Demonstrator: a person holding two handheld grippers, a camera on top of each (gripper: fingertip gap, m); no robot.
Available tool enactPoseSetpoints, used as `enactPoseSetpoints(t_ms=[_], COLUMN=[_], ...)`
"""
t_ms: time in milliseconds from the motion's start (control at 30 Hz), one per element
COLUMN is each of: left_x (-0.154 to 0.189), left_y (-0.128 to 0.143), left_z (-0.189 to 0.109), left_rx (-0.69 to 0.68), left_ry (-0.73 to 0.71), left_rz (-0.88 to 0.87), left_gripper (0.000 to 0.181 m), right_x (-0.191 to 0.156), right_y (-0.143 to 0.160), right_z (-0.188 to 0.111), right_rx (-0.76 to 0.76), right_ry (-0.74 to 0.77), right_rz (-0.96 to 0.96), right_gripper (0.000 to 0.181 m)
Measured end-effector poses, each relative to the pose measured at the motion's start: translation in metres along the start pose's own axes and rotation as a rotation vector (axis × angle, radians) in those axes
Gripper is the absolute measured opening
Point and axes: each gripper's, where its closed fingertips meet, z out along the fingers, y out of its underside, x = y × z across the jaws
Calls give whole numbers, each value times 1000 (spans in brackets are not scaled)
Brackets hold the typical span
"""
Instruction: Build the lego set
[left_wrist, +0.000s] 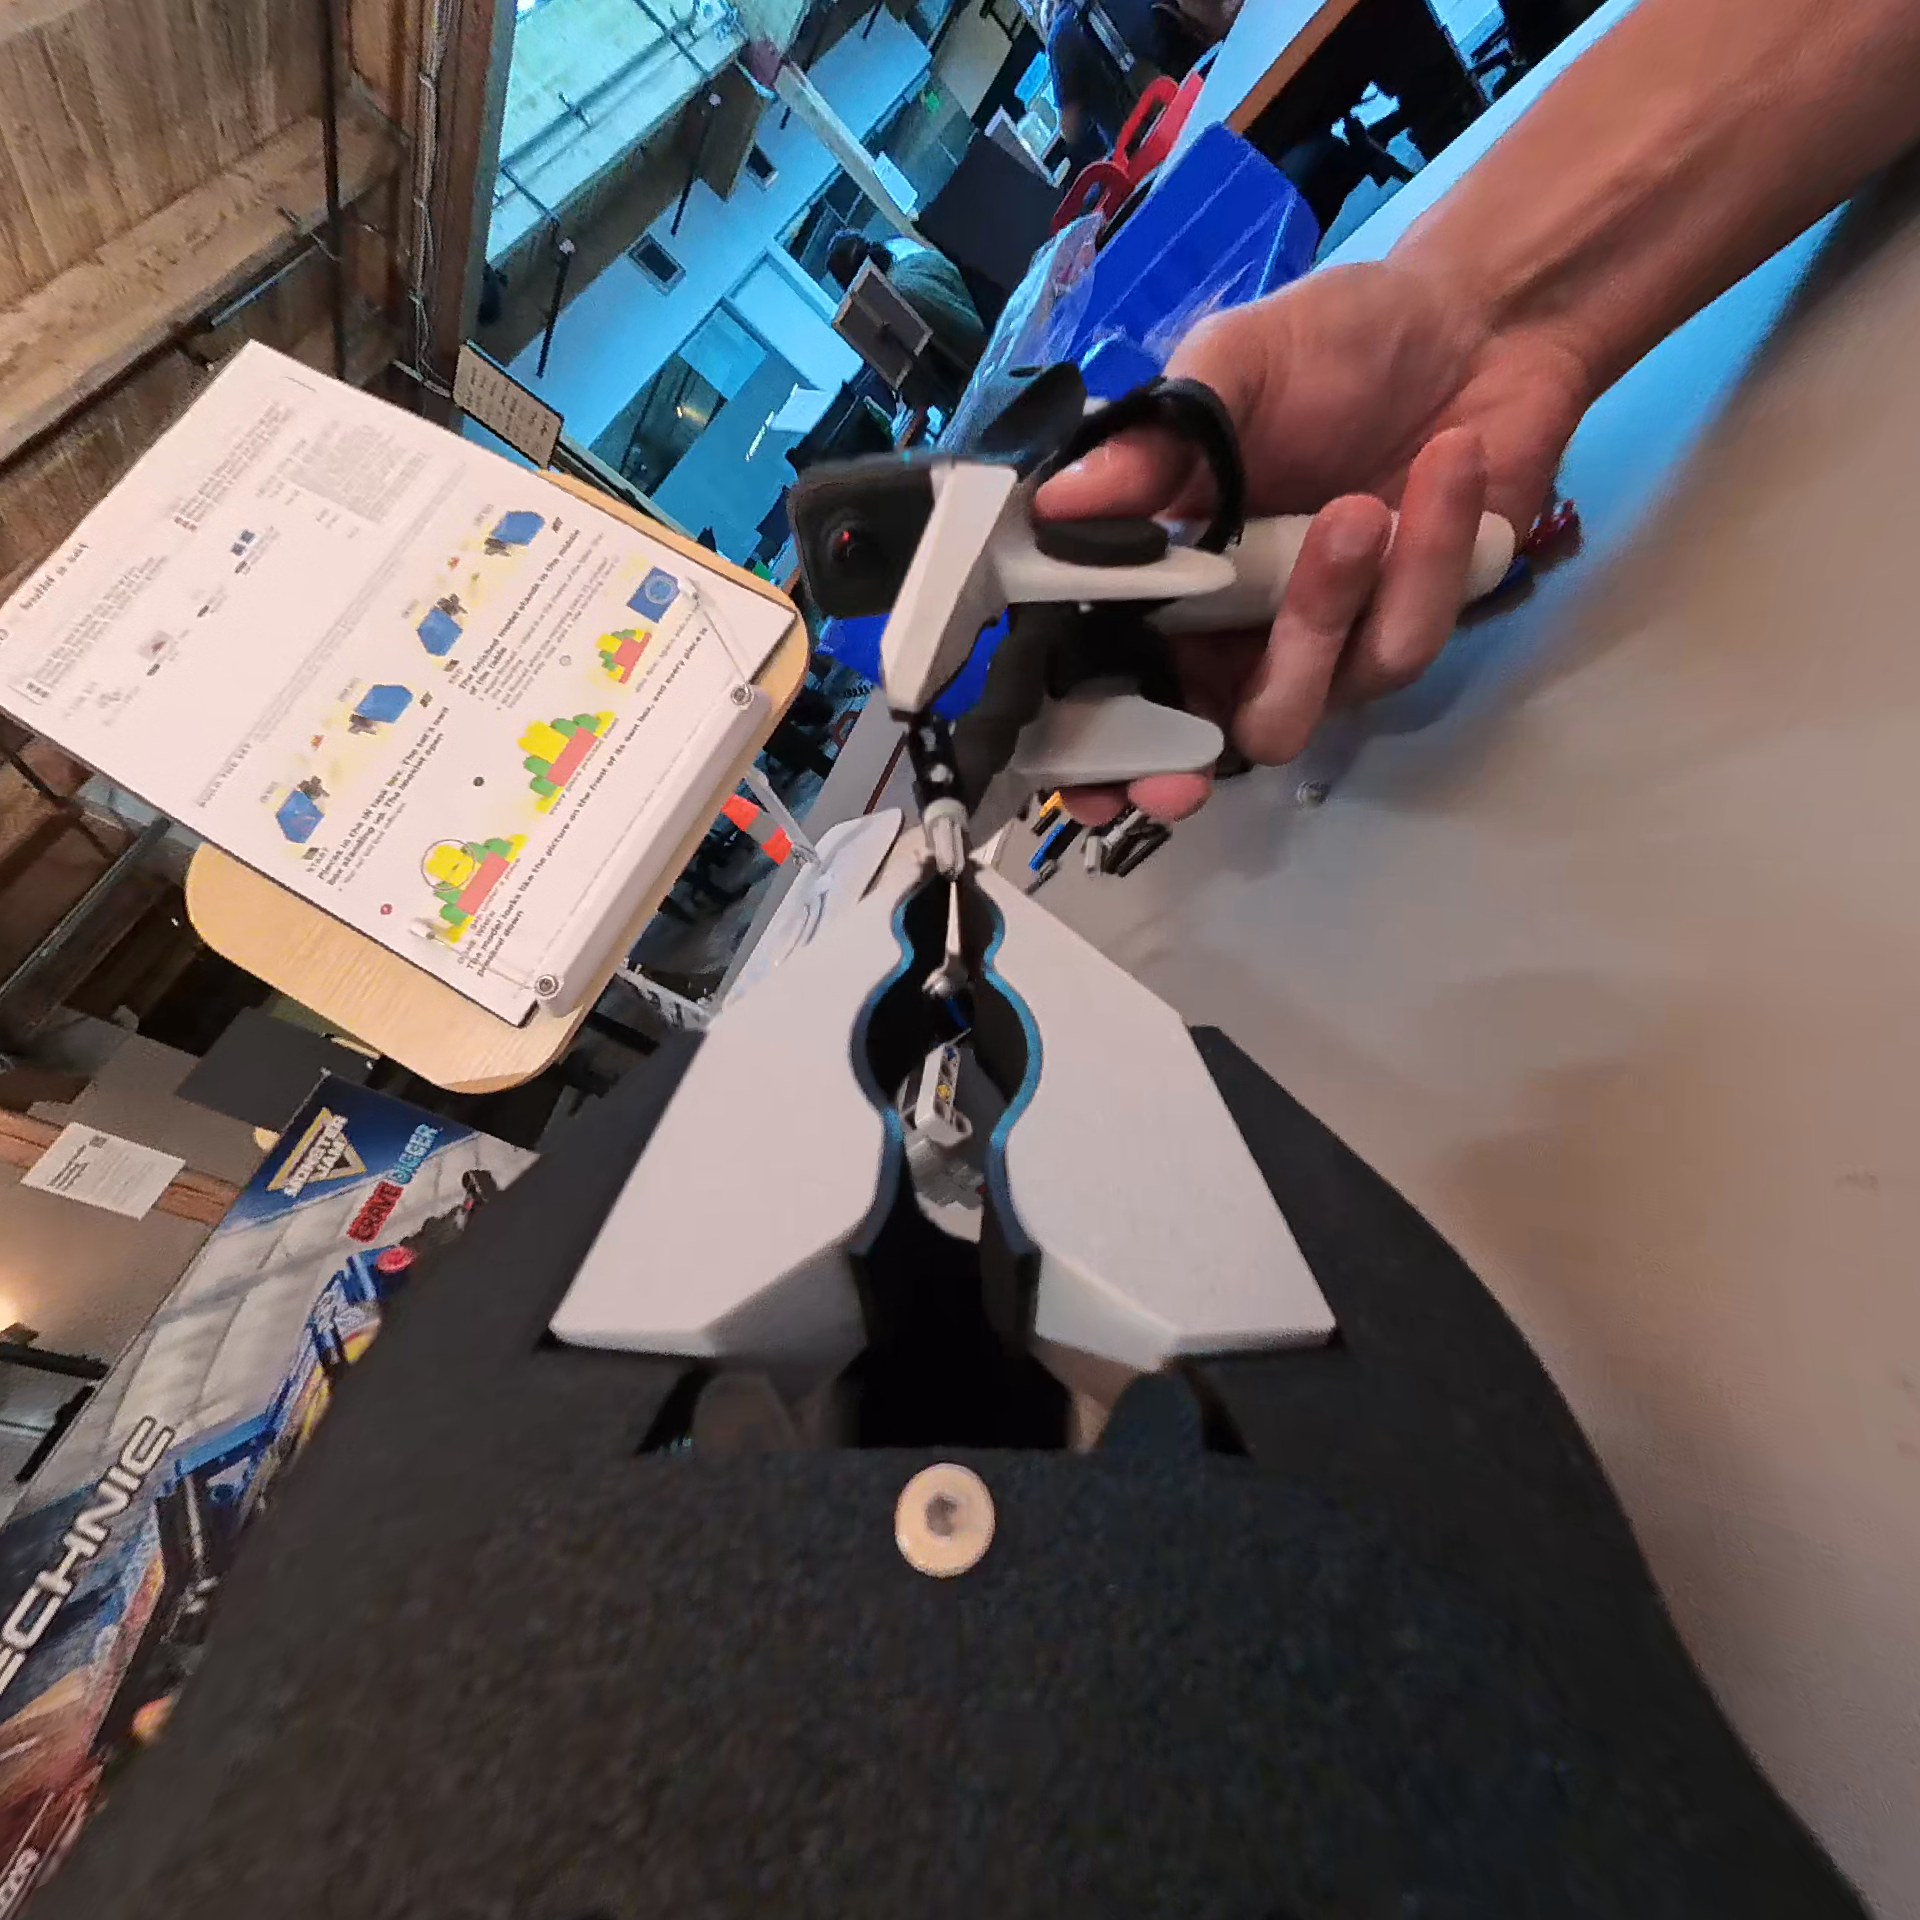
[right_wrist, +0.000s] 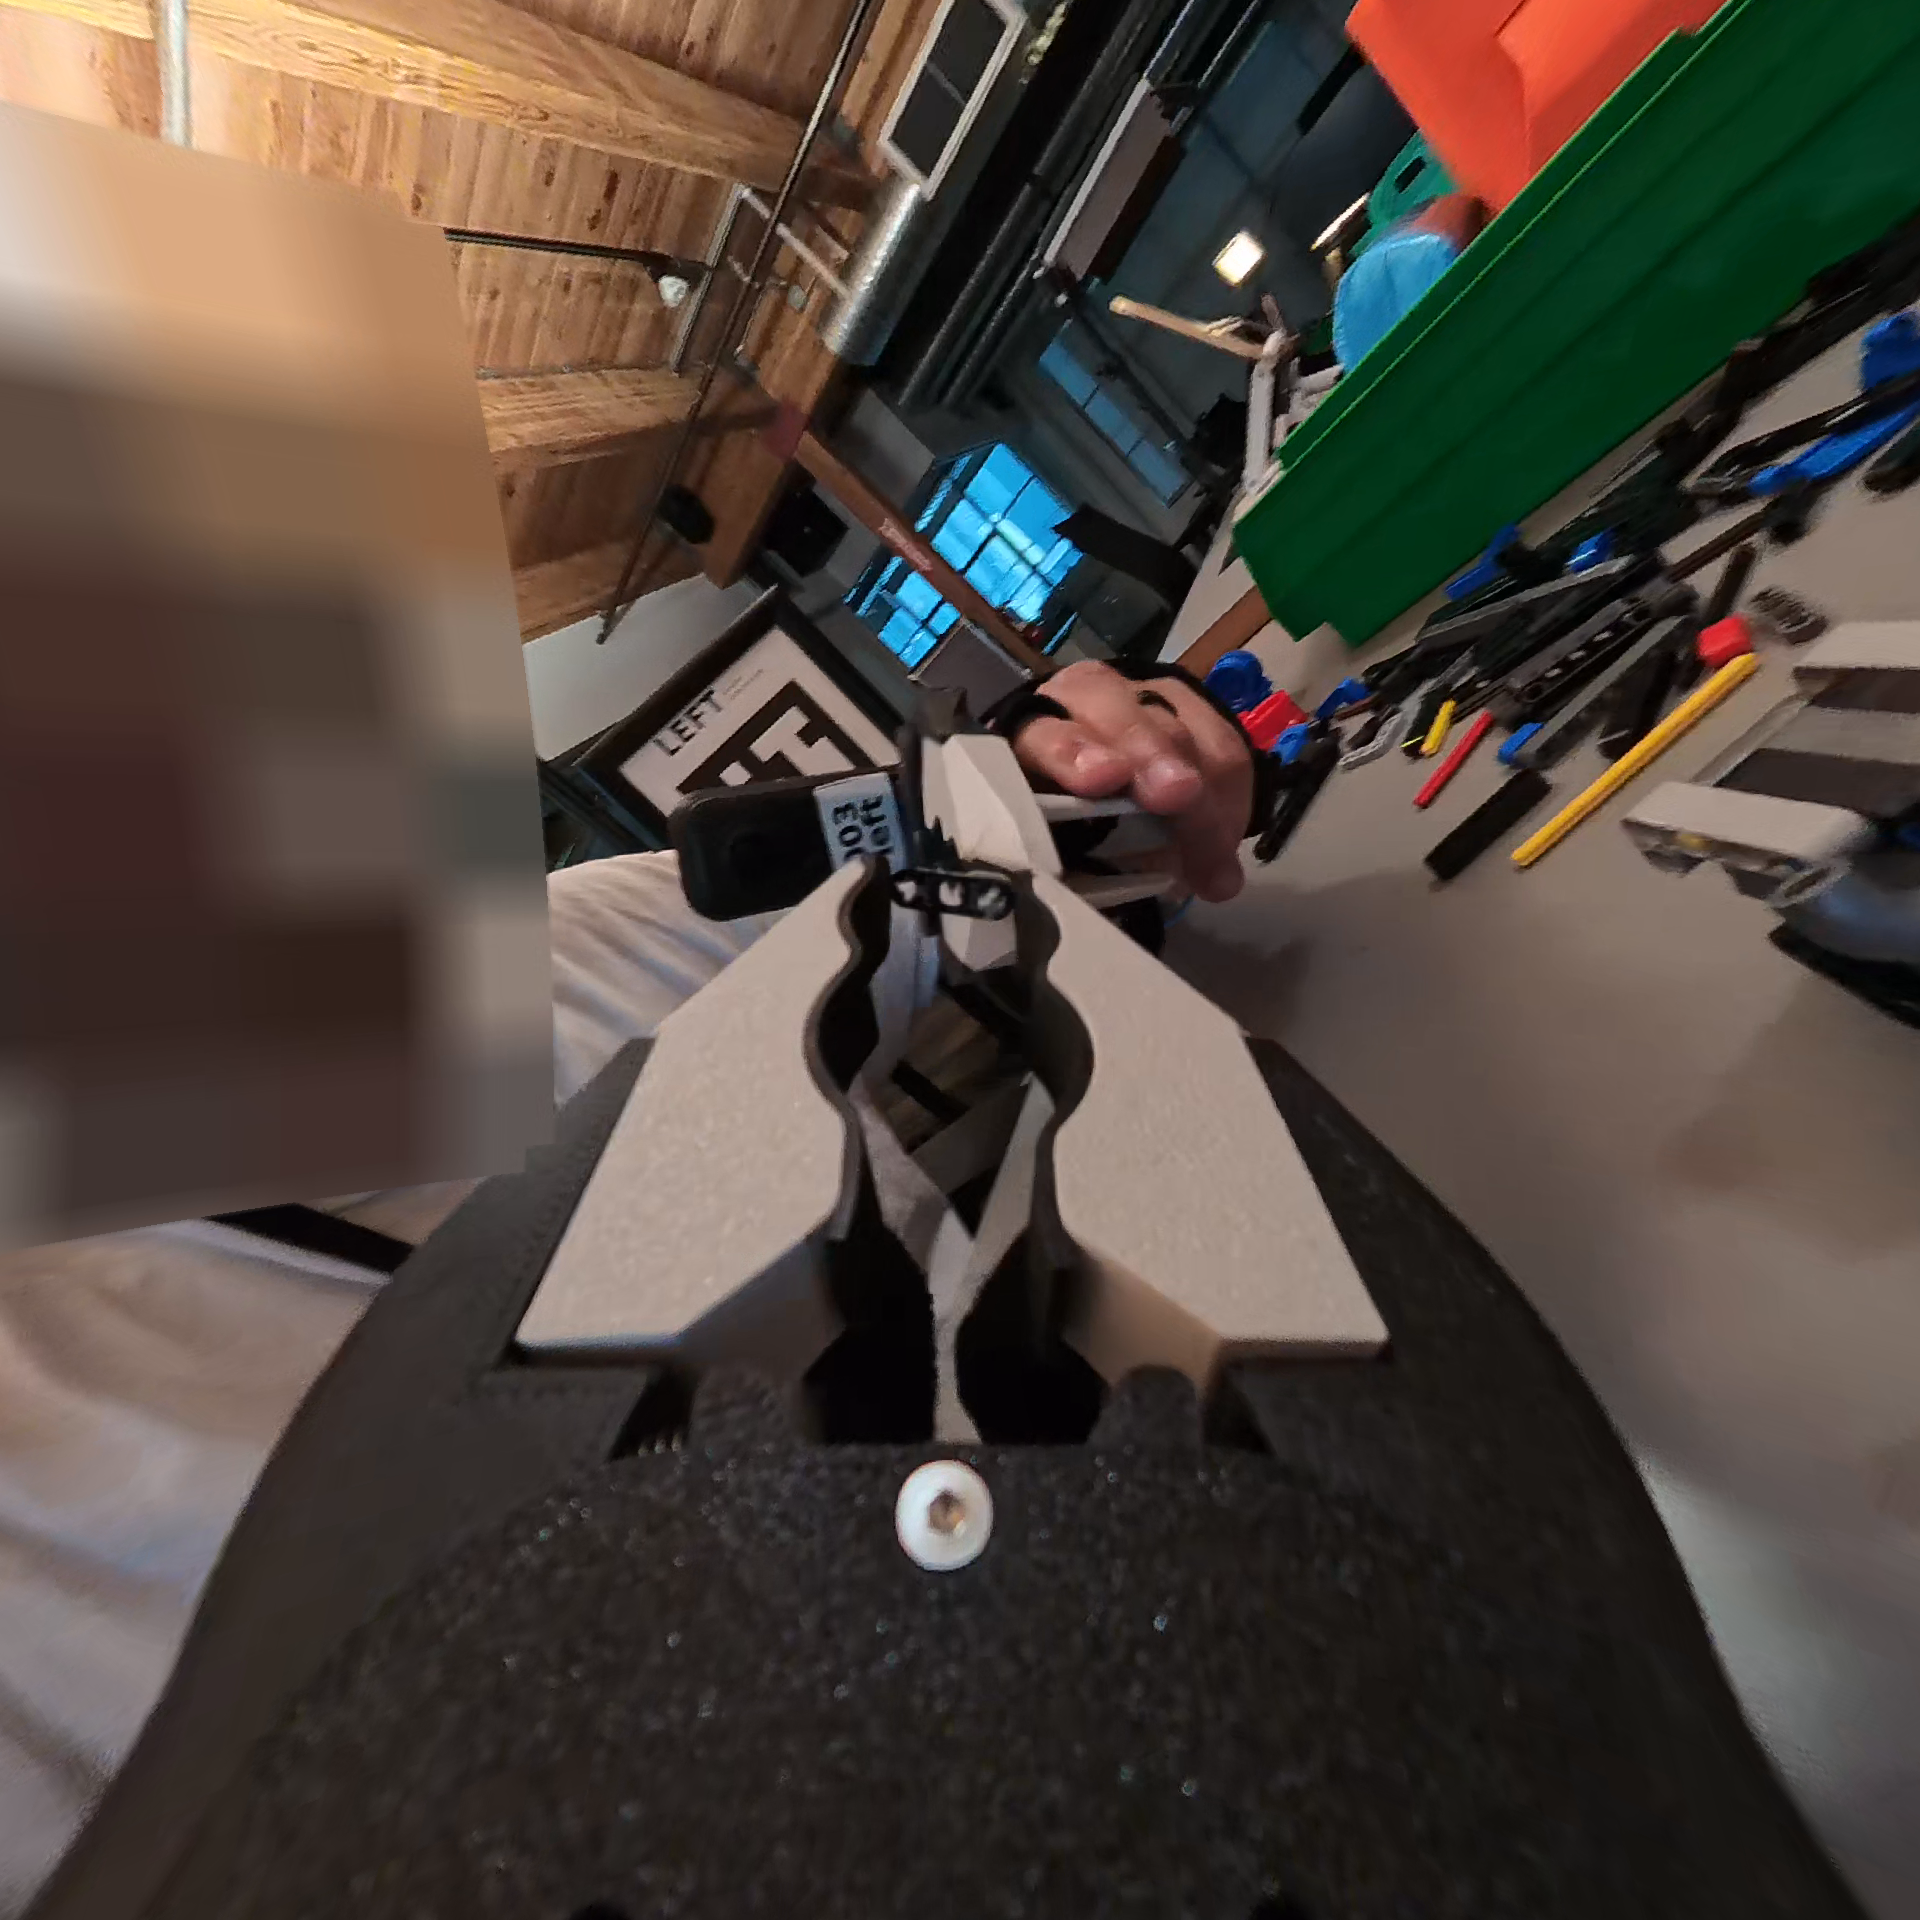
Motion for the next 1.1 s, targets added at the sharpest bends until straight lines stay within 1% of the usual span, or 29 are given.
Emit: enactPoseSetpoints(t_ms=[67,133,233,333,433,467,533,633,733,833,933,1033,1100], left_x=[-2,-4,-6,-9,-12,-12,-12,-12,-14,-12,-5,-3,-3], left_y=[7,16,30,35,42,43,48,52,55,56,52,45,45], left_z=[2,5,8,8,9,9,10,11,11,12,14,14,13], left_rx=[-40,-90,-175,-209,-264,-275,-311,-329,-345,-361,-357,-355,-367], left_ry=[-7,-28,-56,-80,-112,-121,-134,-134,-138,-139,-135,-145,-151], left_rz=[-3,20,69,105,156,171,195,165,155,186,231,255,270], left_gripper=[0,0,0,0,0,0,0,0,0,0,0,0,0], right_x=[10,20,35,39,40,37,34,33,37,39,43,53,53], right_y=[-5,-9,-18,-21,-21,-20,-21,-21,-12,-9,-7,0,0], right_z=[-4,-8,-16,-22,-22,-19,-16,-18,-16,-11,-9,-11,-11], right_rx=[15,19,26,-3,-45,-59,-66,-97,-153,-181,-196,-228,-214], right_ry=[99,210,412,564,709,730,782,859,876,901,924,928,914], right_rz=[-63,-149,-285,-434,-593,-637,-706,-780,-781,-849,-849,-796,-775], right_gripper=[26,25,29,31,28,24,25,25,27,28,29,29,25])
